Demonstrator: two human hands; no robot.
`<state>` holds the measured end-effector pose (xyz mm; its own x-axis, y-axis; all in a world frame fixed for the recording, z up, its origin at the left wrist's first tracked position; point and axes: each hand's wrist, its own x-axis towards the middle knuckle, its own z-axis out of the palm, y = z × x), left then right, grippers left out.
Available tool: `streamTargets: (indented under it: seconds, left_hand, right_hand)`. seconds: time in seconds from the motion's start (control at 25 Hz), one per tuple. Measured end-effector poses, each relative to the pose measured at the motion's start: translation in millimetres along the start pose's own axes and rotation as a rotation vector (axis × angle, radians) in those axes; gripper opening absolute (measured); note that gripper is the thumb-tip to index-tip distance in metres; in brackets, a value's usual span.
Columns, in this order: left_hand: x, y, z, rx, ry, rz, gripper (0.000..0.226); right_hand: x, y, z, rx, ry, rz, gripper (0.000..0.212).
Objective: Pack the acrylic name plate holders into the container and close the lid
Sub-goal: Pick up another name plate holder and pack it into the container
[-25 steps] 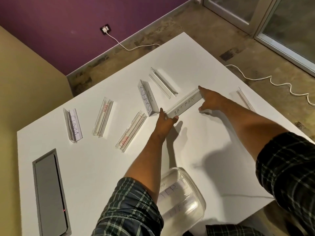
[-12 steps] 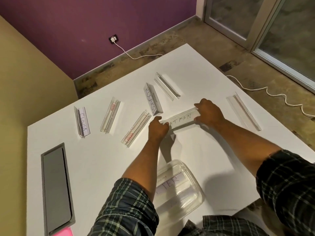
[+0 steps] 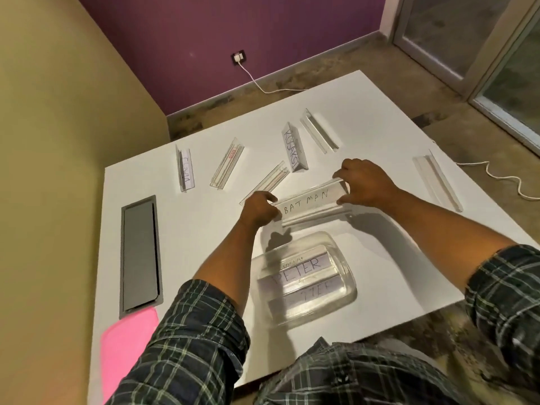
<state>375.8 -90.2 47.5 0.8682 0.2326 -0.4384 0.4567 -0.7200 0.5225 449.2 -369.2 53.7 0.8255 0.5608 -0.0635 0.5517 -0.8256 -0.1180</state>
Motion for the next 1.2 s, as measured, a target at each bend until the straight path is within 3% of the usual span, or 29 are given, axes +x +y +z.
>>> streamTargets:
  seconds: [0.28, 0.4, 0.56, 0.72, 0.84, 1.04, 1.2]
  left_hand:
    - [-53.4, -54.9, -56.4, -0.094, -0.197, 0.01, 0.041]
    - [-74.0, -70.2, -68.3, -0.056, -0.311, 0.015, 0.038]
    - [-90.3, -80.4, -50.0, 0.084, -0.405, -0.046, 0.018]
    - [-99.3, -80.7, -12.3, 0.377, -0.397, 0.009, 0.029]
    - [-107.0, -81.2, 11.5, 0.674, -0.286, 0.103, 0.038]
    - [-114.3, -87.3, 35.6, 0.912, -0.149, 0.244, 0.022]
    - [-117.7, -86.8, 45.8, 1.046, -0.101, 0.307, 0.02]
  right_hand:
    - [-33.4, -44.6, -7.4, 0.005, 0.109, -0.396, 0.056]
    - [-47.4, -61.7, -2.3, 0.063, 0.084, -0.467, 0.057]
    - [-63.7, -76.9, 11.0, 0.07, 0.002, -0.475, 0.056]
    - [-78.3, -86.6, 27.6, 0.003, -0.058, -0.418, 0.059]
    - [-83.3, -87.5, 38.5, -0.064, -0.047, -0.377, 0.057]
    - [-85.6, -97.5, 52.7, -0.218, -0.123, -0.388, 0.048]
    - [-81.8, -114.3, 59.8, -0.397, -0.148, -0.382, 0.018]
